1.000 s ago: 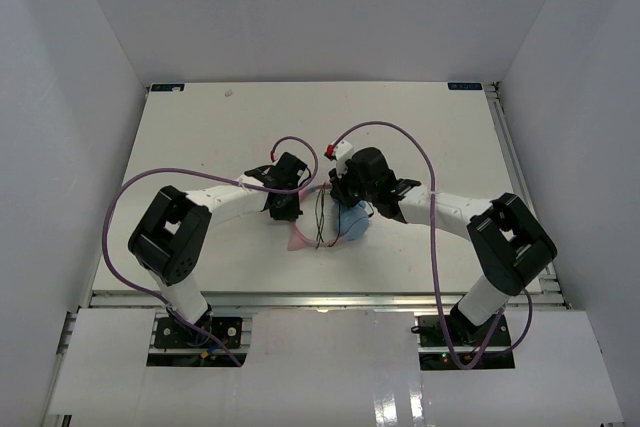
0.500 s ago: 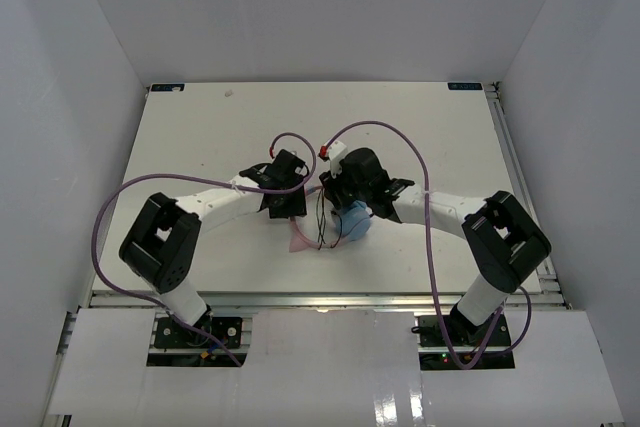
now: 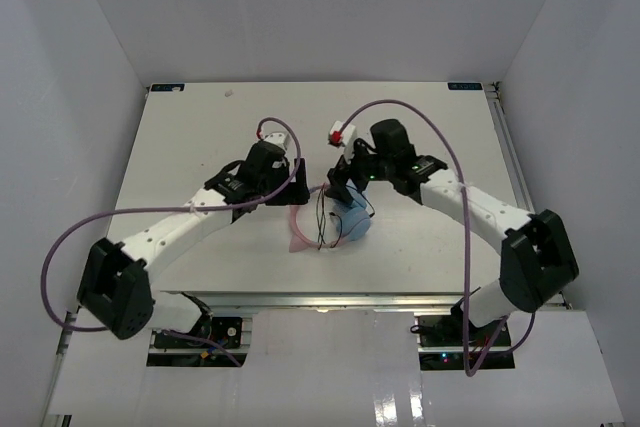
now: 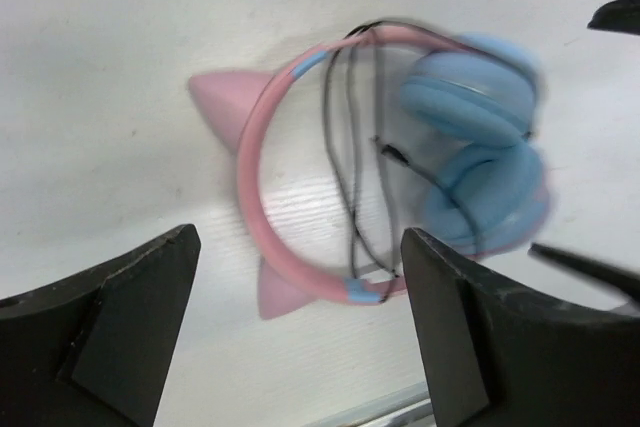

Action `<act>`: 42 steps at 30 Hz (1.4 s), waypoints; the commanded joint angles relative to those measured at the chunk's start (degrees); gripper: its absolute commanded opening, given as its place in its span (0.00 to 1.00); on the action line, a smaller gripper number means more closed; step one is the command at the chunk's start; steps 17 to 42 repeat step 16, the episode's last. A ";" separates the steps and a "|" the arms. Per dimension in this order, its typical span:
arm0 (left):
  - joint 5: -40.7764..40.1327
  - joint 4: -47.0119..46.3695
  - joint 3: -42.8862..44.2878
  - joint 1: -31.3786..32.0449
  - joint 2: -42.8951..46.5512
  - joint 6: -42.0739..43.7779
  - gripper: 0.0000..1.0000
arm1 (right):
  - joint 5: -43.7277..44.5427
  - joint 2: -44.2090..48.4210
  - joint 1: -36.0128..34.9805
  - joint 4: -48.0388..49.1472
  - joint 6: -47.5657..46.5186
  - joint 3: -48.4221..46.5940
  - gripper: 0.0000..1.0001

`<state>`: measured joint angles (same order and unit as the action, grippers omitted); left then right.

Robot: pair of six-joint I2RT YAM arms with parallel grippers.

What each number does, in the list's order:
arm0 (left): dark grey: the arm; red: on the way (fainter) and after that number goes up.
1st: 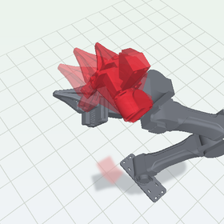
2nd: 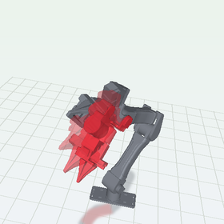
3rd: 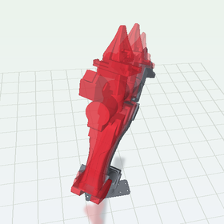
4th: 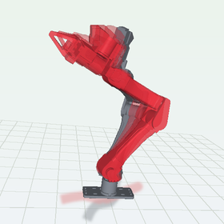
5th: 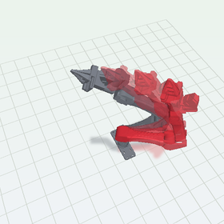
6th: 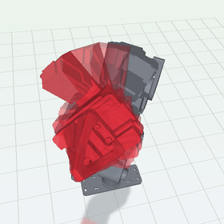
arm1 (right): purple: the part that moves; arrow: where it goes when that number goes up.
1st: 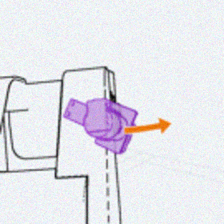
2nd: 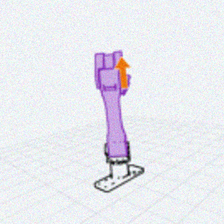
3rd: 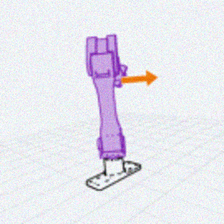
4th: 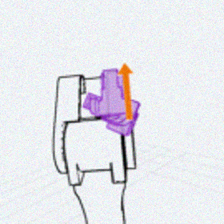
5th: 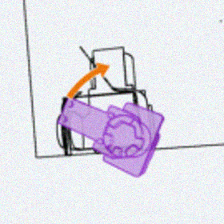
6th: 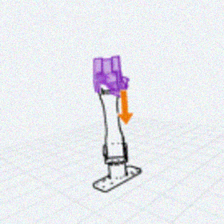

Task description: Wrap the headphones

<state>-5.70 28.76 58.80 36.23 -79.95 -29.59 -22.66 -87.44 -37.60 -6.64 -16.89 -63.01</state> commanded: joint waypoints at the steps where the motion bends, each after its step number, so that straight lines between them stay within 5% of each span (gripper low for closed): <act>1: 7.30 -9.07 -8.55 0.16 21.39 6.97 0.98 | -7.70 10.92 8.89 -5.25 -0.86 1.37 0.90; 7: 15.49 -16.74 -22.68 0.04 42.39 5.60 0.98 | 9.64 22.04 11.30 -3.75 4.06 11.67 0.90; 14: 16.68 -15.24 -28.27 -0.02 50.53 3.09 0.98 | 30.85 35.12 11.59 2.62 12.87 19.77 0.90; 42: 17.07 -15.23 -28.57 -0.02 50.56 2.43 0.98 | 31.94 35.70 11.85 2.36 13.37 20.01 0.90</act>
